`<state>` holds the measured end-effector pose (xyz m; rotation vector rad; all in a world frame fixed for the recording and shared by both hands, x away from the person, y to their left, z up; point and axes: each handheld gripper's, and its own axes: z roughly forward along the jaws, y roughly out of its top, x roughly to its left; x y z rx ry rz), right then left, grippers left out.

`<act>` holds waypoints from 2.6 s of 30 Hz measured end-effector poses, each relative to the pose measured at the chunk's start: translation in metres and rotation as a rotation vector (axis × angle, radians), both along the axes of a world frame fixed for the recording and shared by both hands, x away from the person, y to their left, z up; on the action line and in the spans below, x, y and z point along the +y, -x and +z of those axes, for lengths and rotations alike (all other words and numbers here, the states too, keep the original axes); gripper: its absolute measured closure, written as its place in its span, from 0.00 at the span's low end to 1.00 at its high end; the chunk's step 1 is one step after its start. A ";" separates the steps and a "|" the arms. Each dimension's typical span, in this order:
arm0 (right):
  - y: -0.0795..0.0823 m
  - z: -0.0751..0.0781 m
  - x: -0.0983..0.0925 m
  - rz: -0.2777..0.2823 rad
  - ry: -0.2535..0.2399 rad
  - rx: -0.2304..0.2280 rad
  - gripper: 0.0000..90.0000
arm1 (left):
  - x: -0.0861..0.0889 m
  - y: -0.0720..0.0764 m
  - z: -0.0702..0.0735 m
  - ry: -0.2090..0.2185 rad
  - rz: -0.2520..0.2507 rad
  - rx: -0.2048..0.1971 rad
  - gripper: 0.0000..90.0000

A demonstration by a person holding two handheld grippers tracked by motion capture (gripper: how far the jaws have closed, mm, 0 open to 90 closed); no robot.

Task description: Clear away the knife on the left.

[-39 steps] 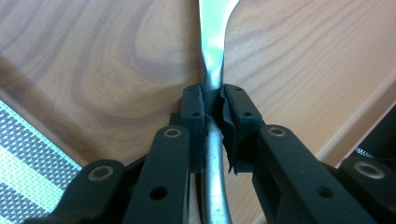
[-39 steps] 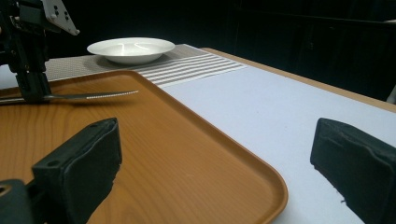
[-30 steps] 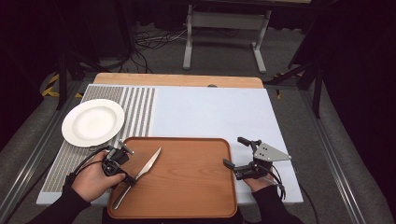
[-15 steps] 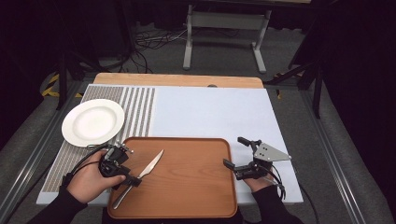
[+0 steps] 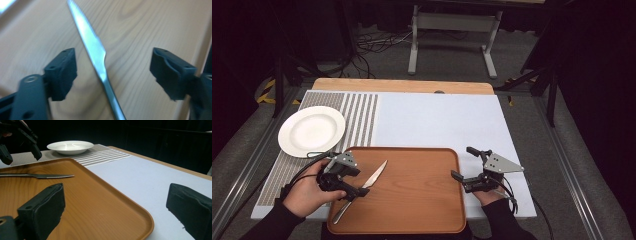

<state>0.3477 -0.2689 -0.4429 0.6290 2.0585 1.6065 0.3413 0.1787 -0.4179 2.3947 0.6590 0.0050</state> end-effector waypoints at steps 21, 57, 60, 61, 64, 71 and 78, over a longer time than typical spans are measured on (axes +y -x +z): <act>0.000 0.000 0.000 -0.001 -0.001 0.001 0.03 | 0.000 -0.014 -0.016 0.002 -0.283 -0.050 1.00; 0.000 0.000 0.000 -0.001 -0.001 0.002 0.03 | -0.007 -0.012 -0.026 -0.181 -0.351 -0.065 1.00; 0.000 0.000 0.000 -0.002 0.000 0.002 0.03 | -0.005 -0.013 -0.025 -0.195 -0.342 -0.068 1.00; 0.000 0.000 0.000 -0.002 0.000 0.002 0.03 | -0.003 -0.013 -0.025 -0.195 -0.337 -0.066 1.00; 0.000 0.000 0.000 -0.002 0.002 0.002 0.03 | 0.000 -0.013 -0.026 -0.195 -0.325 -0.065 1.00; 0.000 0.000 0.000 -0.003 0.003 0.001 0.03 | 0.006 -0.014 -0.026 -0.200 -0.304 -0.060 1.00; -0.001 0.000 0.000 -0.002 0.004 0.002 0.03 | 0.011 -0.014 -0.025 -0.213 -0.281 -0.053 1.00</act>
